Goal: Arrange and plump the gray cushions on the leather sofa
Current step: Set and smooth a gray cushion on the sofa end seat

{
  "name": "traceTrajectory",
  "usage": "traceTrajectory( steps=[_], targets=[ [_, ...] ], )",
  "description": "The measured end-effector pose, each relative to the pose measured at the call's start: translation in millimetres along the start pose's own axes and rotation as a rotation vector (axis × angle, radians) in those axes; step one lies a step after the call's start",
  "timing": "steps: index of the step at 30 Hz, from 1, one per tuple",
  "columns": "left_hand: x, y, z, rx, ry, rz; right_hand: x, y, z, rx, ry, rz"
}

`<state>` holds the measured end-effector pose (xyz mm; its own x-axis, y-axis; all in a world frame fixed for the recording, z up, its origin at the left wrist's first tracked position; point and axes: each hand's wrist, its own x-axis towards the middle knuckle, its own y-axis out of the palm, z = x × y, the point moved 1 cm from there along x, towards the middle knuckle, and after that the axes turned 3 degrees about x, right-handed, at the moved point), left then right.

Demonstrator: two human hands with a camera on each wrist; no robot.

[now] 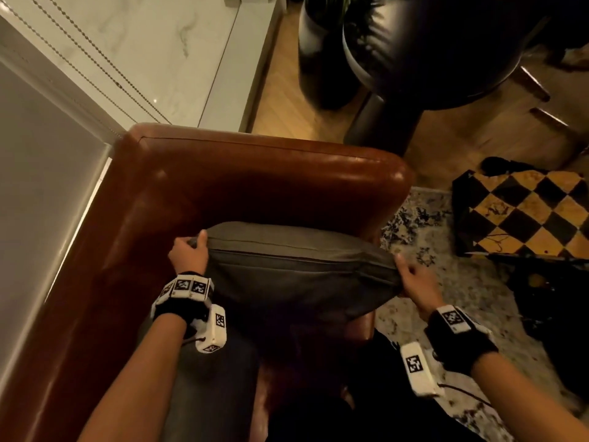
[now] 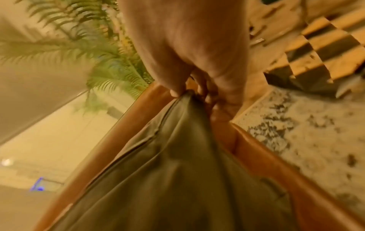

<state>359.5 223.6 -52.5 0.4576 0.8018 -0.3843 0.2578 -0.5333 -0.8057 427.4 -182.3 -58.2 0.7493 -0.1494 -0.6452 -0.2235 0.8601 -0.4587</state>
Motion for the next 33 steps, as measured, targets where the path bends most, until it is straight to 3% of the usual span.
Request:
traceTrajectory(
  steps=[2,5,8,11,15,17,19,22,28,33],
  targets=[
    [-6.2,3.8,-13.8,-0.044,0.033,0.035,-3.2,25.3,12.7,0.01,-0.02,-0.053],
    [-21.5,7.0,-40.0,-0.1,0.159,0.006,-13.4,67.4,31.6,-0.163,-0.264,-0.071],
    [-9.4,-10.6,-39.9,-0.085,0.282,-0.142,-6.1,36.6,33.1,-0.198,-0.375,-0.146],
    [7.7,-19.5,-26.8,-0.023,0.266,-0.188,0.8,-7.4,30.3,-0.145,-0.33,-0.193],
    [17.3,-7.5,-18.8,-0.043,0.123,-0.112,5.2,-0.5,40.4,-0.206,-0.336,-0.181],
    [23.8,-4.9,-13.2,0.008,0.063,-0.015,11.0,0.5,42.5,-0.19,-0.252,-0.118],
    [25.6,-3.5,-11.0,0.071,0.016,0.081,18.2,2.0,42.2,-0.129,-0.067,-0.094],
    [22.4,1.2,-13.1,0.091,0.061,0.09,26.4,14.5,41.9,-0.052,0.101,-0.056],
    [21.0,-3.3,-23.1,0.237,0.229,-0.115,28.6,6.7,50.0,-0.056,-0.167,-0.153],
    [22.7,9.6,-23.7,0.193,0.233,-0.051,26.5,-6.2,33.4,0.067,-0.148,-0.216]
  ],
)
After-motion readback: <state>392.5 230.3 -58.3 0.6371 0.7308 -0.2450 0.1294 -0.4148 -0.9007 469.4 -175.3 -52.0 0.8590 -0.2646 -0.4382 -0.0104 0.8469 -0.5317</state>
